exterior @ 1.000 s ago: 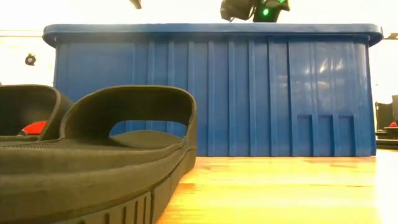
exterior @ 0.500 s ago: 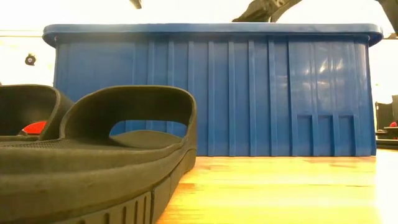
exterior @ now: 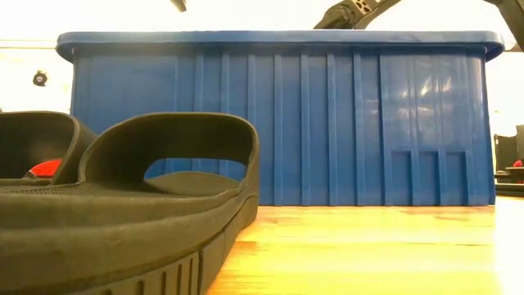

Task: Pick and place slides into bin
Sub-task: Put the pink slide into the blue container, then put the black slide into the blue container

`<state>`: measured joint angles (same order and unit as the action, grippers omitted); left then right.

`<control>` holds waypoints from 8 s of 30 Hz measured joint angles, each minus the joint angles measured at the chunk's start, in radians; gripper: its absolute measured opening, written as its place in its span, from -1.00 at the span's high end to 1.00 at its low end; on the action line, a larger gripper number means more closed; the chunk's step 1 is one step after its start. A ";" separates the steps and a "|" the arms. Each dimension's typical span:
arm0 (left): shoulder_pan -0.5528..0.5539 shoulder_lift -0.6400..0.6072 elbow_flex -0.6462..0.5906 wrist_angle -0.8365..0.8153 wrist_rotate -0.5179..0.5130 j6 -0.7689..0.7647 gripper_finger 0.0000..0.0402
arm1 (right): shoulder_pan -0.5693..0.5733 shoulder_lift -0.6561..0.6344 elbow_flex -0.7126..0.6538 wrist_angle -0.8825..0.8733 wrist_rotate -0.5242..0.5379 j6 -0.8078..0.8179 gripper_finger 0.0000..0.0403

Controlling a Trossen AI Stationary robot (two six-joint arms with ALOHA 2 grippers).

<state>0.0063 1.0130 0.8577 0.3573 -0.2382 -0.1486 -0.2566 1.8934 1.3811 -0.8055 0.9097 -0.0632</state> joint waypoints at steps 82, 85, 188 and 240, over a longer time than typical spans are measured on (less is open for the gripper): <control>0.000 0.000 0.000 -0.001 0.025 -0.001 0.06 | 0.388 -0.638 0.203 0.380 -0.598 -0.019 0.11; 0.000 0.000 0.000 -0.001 0.025 -0.002 0.06 | 0.399 -0.772 0.024 0.437 -0.595 0.059 0.19; -0.702 0.671 0.538 -1.499 -0.063 -0.596 0.98 | 0.400 -1.114 -0.816 1.228 -0.490 0.087 0.70; 0.172 0.740 0.534 -0.889 -0.633 0.159 1.00 | 0.400 -1.257 -0.718 1.227 -0.490 0.088 0.72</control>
<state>0.1785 1.7533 1.3922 -0.5321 -0.8715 0.0102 0.1436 0.6360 0.6632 0.4216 0.4202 0.0252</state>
